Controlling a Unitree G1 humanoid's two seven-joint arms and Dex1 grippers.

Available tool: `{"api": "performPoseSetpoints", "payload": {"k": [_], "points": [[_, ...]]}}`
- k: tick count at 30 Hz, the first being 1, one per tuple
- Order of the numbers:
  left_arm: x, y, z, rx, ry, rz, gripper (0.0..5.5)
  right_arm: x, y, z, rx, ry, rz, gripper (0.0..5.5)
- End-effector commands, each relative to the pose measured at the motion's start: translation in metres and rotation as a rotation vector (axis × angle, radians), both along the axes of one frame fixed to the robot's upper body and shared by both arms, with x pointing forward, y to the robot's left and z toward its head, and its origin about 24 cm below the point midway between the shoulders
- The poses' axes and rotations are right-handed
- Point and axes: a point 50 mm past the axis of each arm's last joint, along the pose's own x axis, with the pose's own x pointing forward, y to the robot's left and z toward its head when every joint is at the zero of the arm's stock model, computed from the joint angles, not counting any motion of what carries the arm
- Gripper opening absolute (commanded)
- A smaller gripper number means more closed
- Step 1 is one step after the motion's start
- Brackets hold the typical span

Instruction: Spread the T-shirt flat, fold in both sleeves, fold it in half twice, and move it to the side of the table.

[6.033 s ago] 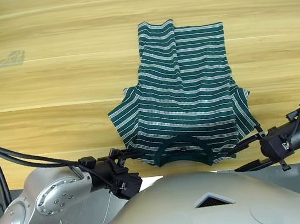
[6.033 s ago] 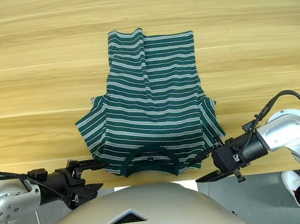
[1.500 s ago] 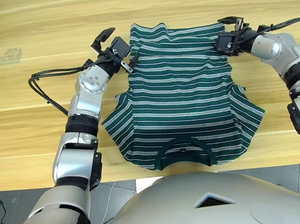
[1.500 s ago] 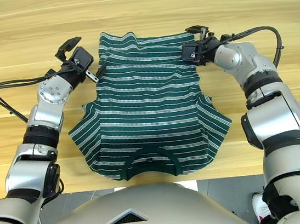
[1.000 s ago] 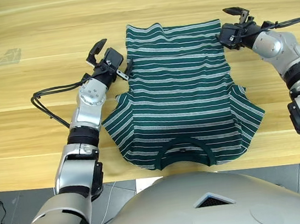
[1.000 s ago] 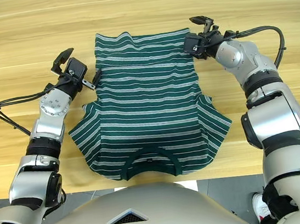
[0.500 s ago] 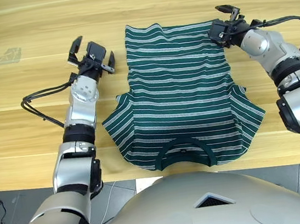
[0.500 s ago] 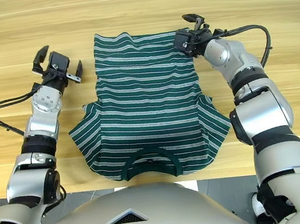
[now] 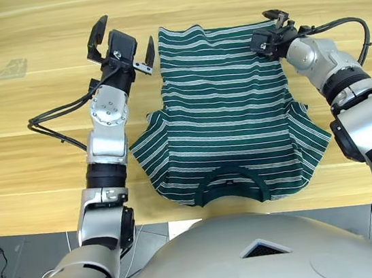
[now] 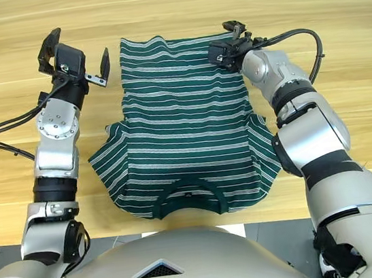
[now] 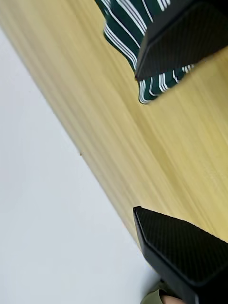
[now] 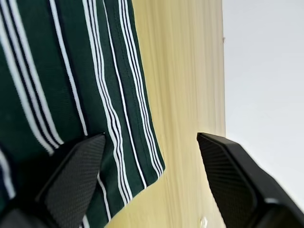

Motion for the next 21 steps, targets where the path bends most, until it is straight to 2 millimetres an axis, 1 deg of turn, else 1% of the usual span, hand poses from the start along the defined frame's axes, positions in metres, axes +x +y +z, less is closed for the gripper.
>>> {"api": "performPoseSetpoints", "payload": {"k": [1, 6, 8, 9, 10, 11, 12, 13, 15, 17, 19, 21], "points": [[-0.014, -0.007, -0.003, -0.005, 0.023, -0.019, 4.9, 0.001, -0.005, 0.003, 0.016, -0.013, -0.018, 3.57], [-0.019, -0.013, -0.003, -0.02, 0.023, -0.012, 4.9, 0.003, 0.003, 0.009, 0.076, -0.046, 0.021, 3.57], [-0.024, -0.013, -0.003, -0.035, 0.022, -0.007, 4.9, 0.01, 0.01, 0.026, 0.161, -0.116, 0.036, 3.57], [-0.028, -0.012, -0.001, -0.049, 0.02, -0.002, 4.9, 0.014, 0.012, 0.038, 0.218, -0.162, 0.042, 3.57], [-0.036, -0.006, 0.002, -0.068, 0.012, 0.017, 4.9, 0.019, 0.013, 0.055, 0.303, -0.234, 0.044, 3.57], [-0.049, 0.002, 0.005, -0.101, 0.006, 0.047, 4.9, 0.022, 0.008, 0.076, 0.403, -0.326, 0.05, 3.57], [-0.065, 0.01, 0.008, -0.146, 0.009, 0.082, 4.9, 0.02, 0.0, 0.093, 0.502, -0.418, 0.058, 3.57], [-0.077, 0.015, 0.009, -0.181, 0.015, 0.106, 4.9, 0.017, -0.009, 0.103, 0.567, -0.483, 0.066, 3.57], [-0.104, 0.015, 0.006, -0.275, 0.064, 0.136, 4.9, 0.002, -0.029, 0.108, 0.676, -0.565, 0.084, 3.57], [-0.135, 0.013, -0.001, -0.394, 0.141, 0.168, 4.9, -0.02, -0.047, 0.104, 0.749, -0.614, 0.087, 3.57], [-0.165, 0.011, -0.009, -0.516, 0.23, 0.205, 4.9, -0.044, -0.064, 0.104, 0.798, -0.65, 0.071, 3.57], [-0.186, 0.012, -0.015, -0.634, 0.31, 0.238, 4.9, -0.062, -0.077, 0.111, 0.812, -0.687, 0.047, 3.57]]}}
